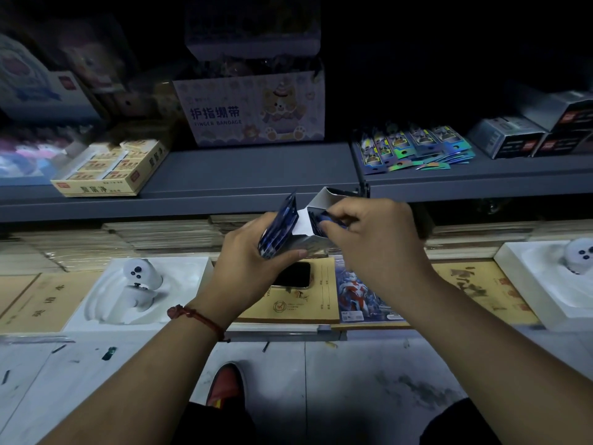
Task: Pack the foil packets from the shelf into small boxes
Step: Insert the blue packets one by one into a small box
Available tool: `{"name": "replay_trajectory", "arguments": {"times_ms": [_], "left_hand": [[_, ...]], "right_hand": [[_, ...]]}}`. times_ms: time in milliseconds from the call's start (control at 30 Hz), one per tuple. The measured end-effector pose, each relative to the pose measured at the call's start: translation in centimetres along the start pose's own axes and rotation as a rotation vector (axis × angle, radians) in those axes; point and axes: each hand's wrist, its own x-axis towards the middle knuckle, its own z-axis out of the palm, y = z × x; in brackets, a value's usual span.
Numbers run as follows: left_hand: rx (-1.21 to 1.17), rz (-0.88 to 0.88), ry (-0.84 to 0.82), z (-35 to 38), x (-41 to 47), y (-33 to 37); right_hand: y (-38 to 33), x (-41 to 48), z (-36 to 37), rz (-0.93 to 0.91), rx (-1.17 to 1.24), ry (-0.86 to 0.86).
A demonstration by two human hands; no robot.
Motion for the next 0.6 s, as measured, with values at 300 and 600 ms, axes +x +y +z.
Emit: {"name": "replay_trajectory", "arguments": {"times_ms": [300, 600], "left_hand": [[0.08, 0.048, 0.009, -0.2, 0.2, -0.1], [0.073, 0.093, 0.035, -0.2, 0.0, 0.8]], "right_hand": [[-0.9, -0.2, -0.8, -0.052, -0.04, -0.035], [-1.2, 0.1, -0.5, -0.152, -0.162, 0.016]]}}
